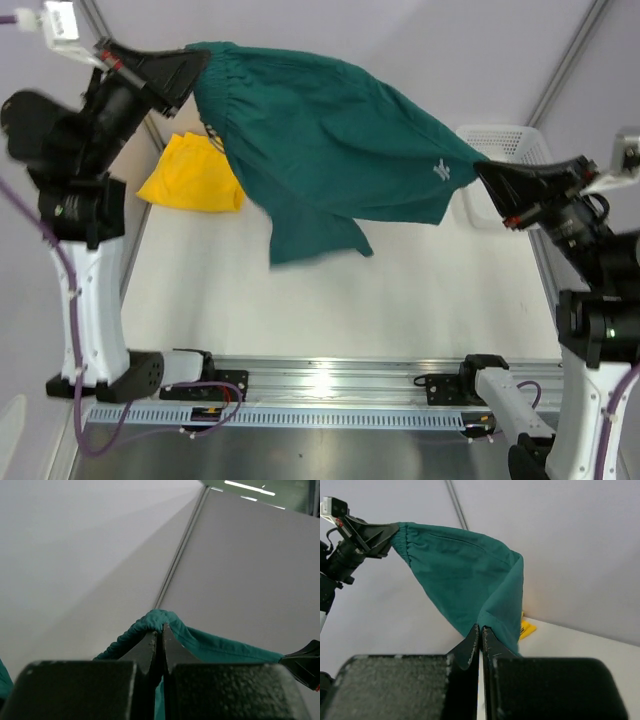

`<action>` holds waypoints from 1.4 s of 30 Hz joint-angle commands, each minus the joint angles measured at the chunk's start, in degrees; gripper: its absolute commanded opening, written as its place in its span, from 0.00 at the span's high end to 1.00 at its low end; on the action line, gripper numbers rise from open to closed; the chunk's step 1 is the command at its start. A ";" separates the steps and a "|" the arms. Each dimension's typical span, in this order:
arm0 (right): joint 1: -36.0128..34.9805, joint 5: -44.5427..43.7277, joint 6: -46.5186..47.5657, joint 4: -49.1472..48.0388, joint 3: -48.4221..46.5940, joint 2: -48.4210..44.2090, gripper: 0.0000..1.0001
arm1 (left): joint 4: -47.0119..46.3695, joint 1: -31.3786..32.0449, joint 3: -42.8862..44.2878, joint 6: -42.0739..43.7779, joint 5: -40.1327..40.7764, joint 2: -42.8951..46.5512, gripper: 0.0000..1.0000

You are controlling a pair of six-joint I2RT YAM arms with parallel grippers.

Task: Fold and stack the shorts
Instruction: Flatten the shorts out

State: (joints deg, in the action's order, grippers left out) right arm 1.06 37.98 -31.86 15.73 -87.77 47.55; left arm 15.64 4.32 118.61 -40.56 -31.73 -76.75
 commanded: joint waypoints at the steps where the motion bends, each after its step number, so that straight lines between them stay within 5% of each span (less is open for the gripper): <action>1: -0.27 2.01 0.30 -2.28 -0.65 -5.18 1.00 | -8.16 -0.36 -2.82 -0.93 -0.80 12.22 1.00; 8: -0.36 4.47 -2.07 -0.61 1.90 -14.67 1.00 | -7.56 -0.45 -12.34 1.26 -0.53 28.29 1.00; 12: -0.36 5.09 -3.12 1.32 0.41 -19.85 1.00 | -3.43 -0.36 -10.69 3.11 0.52 32.70 1.00; 20: 0.43 5.88 -2.43 8.78 -7.85 -17.67 1.00 | 2.63 -0.36 -1.02 4.43 3.15 29.39 1.00; 24: -0.62 3.16 -0.23 12.66 -3.92 -13.98 1.00 | -0.60 -0.36 -5.39 2.59 1.76 24.81 1.00; 36: -3.35 -8.96 -2.42 6.25 30.52 -16.43 1.00 | -29.24 -0.19 -54.11 3.02 3.24 17.97 1.00; 42: -2.03 -11.08 -2.51 -1.03 47.15 -14.86 1.00 | -42.61 2.53 -66.13 5.31 11.13 7.69 1.00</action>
State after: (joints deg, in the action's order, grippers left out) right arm -1.74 29.26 -34.15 22.52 -43.55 32.12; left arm -10.46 4.97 52.51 -37.30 -25.89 -68.25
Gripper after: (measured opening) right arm 0.009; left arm 0.006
